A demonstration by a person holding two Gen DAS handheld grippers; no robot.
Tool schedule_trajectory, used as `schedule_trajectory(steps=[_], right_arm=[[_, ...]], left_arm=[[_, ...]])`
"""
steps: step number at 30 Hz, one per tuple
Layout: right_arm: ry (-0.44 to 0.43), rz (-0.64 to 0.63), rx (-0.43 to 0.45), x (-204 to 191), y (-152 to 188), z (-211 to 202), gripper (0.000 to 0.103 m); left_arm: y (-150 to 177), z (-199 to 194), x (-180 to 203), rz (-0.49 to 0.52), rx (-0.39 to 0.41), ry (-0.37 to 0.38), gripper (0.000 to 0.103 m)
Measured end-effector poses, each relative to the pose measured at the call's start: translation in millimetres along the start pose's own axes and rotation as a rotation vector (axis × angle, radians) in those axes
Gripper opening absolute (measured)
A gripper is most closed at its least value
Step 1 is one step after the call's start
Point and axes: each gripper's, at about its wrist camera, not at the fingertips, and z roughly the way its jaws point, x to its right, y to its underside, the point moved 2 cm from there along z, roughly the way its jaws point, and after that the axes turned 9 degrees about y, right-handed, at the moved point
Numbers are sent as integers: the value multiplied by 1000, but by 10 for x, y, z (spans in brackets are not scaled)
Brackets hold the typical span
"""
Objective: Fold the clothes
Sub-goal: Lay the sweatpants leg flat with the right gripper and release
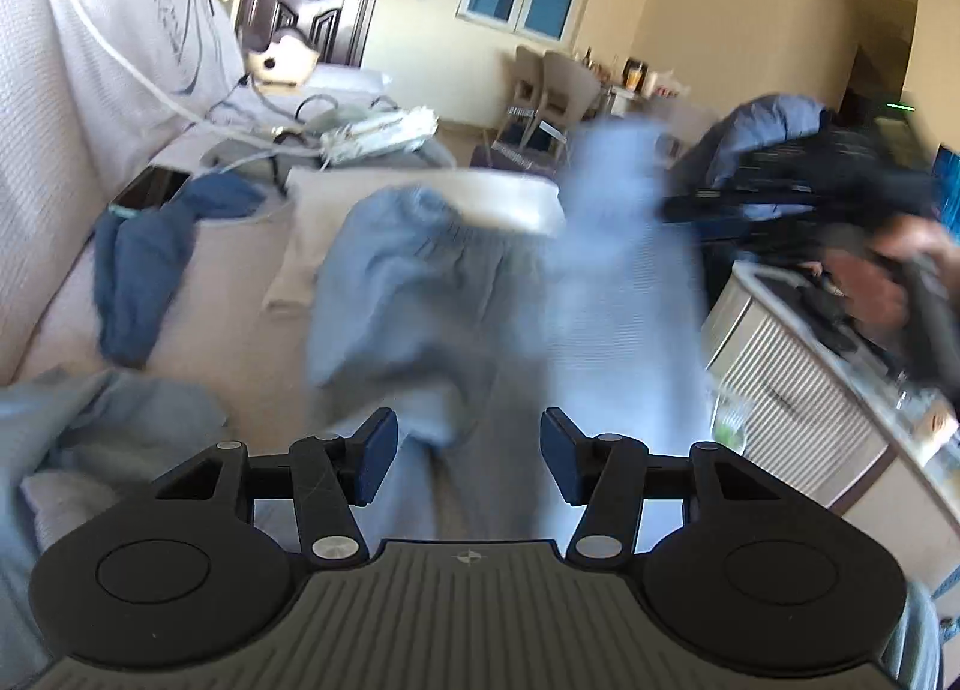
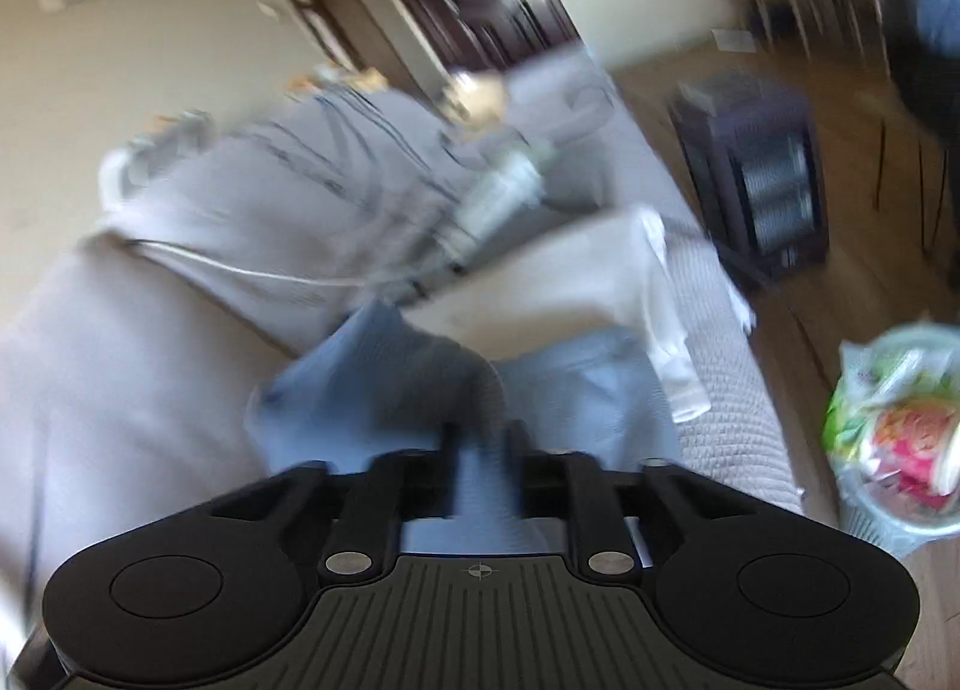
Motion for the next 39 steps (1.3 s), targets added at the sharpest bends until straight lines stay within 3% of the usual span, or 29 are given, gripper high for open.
schedule_trajectory(steps=[2, 5, 12, 16, 21, 23, 26, 28, 31, 33, 35, 39], right_arm=[[28, 2, -42, 70, 30, 271, 31], [46, 0, -83, 162, 292, 381, 41], [130, -223, -177, 198, 856, 131, 45], [160, -257, -214, 254, 948, 152, 52], [119, -244, -328, 299, 1143, 263, 57], [72, -253, -402, 305, 1280, 207, 57], [26, -317, -457, 282, 1461, 122, 59], [62, -408, -439, 252, 1536, 150, 59], [61, -468, -413, 234, 1559, 230, 59], [29, -491, -386, 213, 1553, 215, 59], [21, -546, -327, 140, 1558, 110, 59], [-18, -689, -305, 11, 1657, 12, 57]], left_arm=[[89, -38, -38, 17, -29, -6, 50], [177, -17, -85, 14, -67, 4, 50], [257, 118, 47, -11, -87, 85, 50], [316, 373, 213, -2, -109, 134, 50], [443, 679, 297, -4, -149, 113, 49], [503, 720, 329, -9, -156, 149, 44], [608, 884, 396, 31, -195, 111, 35], [671, 981, 382, 13, -218, 91, 33], [655, 869, 333, -27, -190, 111, 34], [637, 725, 295, -51, -162, 117, 47], [620, 626, 243, -59, -145, 118, 51], [681, 776, 229, 9, -210, 104, 53]])
